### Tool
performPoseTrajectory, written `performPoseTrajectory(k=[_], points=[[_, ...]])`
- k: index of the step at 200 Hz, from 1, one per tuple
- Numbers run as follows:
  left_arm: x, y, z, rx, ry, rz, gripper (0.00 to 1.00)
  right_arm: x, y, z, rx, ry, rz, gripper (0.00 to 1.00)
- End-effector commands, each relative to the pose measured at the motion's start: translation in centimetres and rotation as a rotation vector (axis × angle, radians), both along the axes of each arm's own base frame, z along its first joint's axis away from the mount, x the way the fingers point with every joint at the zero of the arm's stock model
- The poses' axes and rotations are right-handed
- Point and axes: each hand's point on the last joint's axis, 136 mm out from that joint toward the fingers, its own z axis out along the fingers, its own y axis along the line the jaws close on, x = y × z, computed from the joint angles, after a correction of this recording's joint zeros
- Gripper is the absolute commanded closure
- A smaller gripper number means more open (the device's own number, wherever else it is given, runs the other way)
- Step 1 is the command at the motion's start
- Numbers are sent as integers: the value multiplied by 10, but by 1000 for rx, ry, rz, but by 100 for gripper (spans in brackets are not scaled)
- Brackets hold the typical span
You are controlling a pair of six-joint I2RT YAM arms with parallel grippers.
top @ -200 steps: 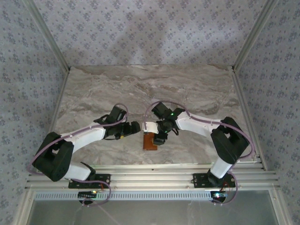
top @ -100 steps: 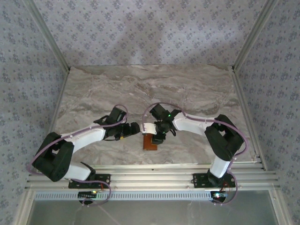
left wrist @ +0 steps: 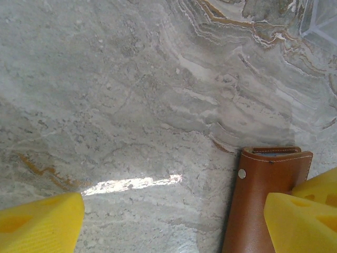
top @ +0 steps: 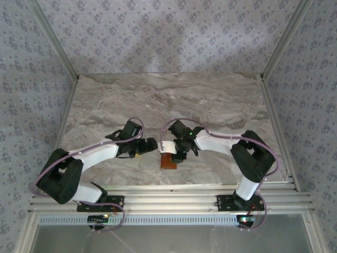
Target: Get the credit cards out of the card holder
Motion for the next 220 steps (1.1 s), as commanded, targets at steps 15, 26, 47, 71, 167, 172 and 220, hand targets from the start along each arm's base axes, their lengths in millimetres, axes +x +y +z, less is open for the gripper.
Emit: performPoseTrajectory(k=[15, 26, 47, 71, 167, 172, 220], points=[[0, -4, -1, -19, 15, 1, 11, -4, -6, -2, -30, -42, 19, 63], [1, -5, 0, -22, 13, 1, 11, -3, -7, -2, -29, -51, 17, 63], [1, -6, 0, -26, 15, 0, 11, -5, -7, -1, -27, -53, 19, 64], [2, -14, 5, -72, 11, -16, 11, -9, -6, 1, -16, -44, 26, 61], [-1, -50, 19, -306, 70, -36, 43, -7, 6, 14, 81, -77, 10, 76], [-1, -50, 19, -308, 71, -35, 45, -7, 7, 14, 89, -78, 11, 76], [-2, -52, 20, -331, 89, -23, 60, -4, 20, 27, 187, -97, -4, 81]])
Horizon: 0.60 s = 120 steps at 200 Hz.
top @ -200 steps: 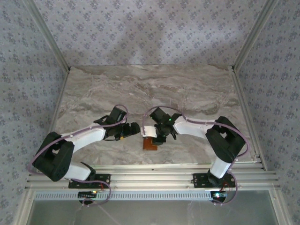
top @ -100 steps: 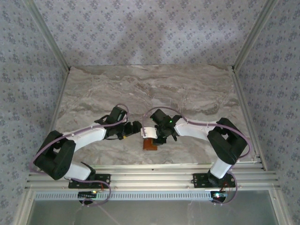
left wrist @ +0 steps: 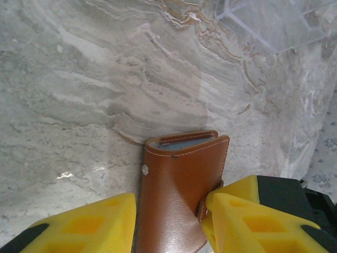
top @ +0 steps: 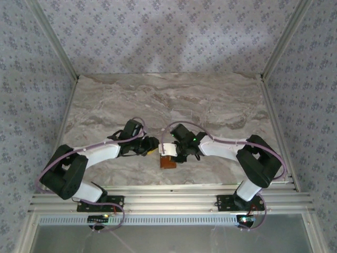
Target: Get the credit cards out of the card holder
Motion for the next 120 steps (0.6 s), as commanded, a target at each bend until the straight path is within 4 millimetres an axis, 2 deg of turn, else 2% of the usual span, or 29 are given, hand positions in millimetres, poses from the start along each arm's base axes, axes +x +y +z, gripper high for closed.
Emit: performPoseTrajectory(k=[1, 68, 97, 109, 120], points=[[-2, -7, 4, -45, 13, -11, 60, -1, 14, 19, 103, -15, 0, 81], [-2, -15, 8, -97, 23, -21, 74, 3, 30, 29, 216, -23, -24, 86], [-3, -13, 2, -84, 36, -16, 75, 4, 30, 28, 225, -23, -40, 87], [-4, -9, -1, -59, 35, -11, 75, 3, 28, 28, 221, -21, -47, 83], [-5, -5, -2, -35, 34, -7, 76, 4, 25, 30, 210, -16, -63, 71]])
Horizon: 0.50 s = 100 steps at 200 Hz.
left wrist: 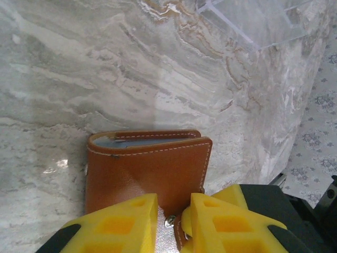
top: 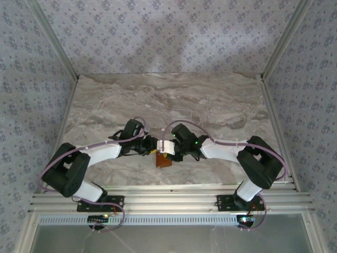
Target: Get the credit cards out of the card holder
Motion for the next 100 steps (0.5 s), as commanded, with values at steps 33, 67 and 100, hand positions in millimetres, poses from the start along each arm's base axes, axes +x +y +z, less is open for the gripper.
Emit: performPoseTrajectory(k=[33, 67, 100], points=[[-3, 20, -4, 106, -15, 18, 76, -1, -13, 25, 11, 33, -112, 55], [2, 37, 0, 148, -31, 42, 73, 22, -17, 41, 17, 53, -400, 47], [11, 55, 3, 171, -44, 72, 71, 29, -16, 46, 50, 199, -734, 47]])
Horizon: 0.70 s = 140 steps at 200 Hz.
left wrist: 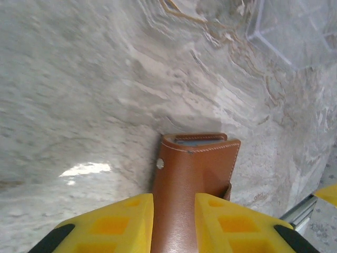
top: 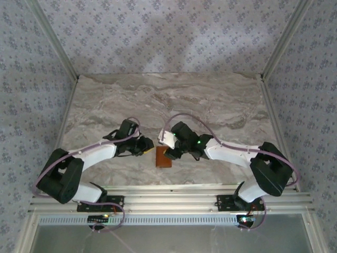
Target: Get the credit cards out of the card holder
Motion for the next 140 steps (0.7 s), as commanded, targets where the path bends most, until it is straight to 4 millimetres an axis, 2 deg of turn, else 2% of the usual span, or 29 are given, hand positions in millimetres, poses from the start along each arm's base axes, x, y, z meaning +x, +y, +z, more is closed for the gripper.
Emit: performPoseTrajectory(k=[1, 18, 36, 57, 78, 88, 114, 128, 131, 140], points=[[7, 14, 10, 39, -31, 5, 71, 14, -8, 4, 31, 122, -353, 47], [10, 22, 11, 53, -38, 19, 69, 21, -19, 3, 32, 203, -592, 48], [10, 28, 12, 70, -44, 31, 60, 20, -33, -4, -1, 305, -807, 49], [12, 36, 15, 101, -57, 38, 56, 14, -27, -13, 21, 378, -883, 48], [14, 38, 22, 108, -68, 46, 43, 11, -25, -22, 42, 433, -959, 44], [15, 37, 27, 100, -82, 39, 41, 9, -22, -25, 41, 446, -976, 42], [15, 40, 34, 106, -114, 39, 39, 6, -20, -31, 2, 447, -1027, 36], [15, 41, 36, 109, -126, 41, 38, 0, -26, -42, -51, 447, -1050, 35], [15, 41, 37, 109, -130, 40, 38, 4, -19, -36, -31, 444, -1049, 34], [14, 42, 38, 111, -131, 41, 38, 3, -18, -38, -35, 440, -1056, 34]])
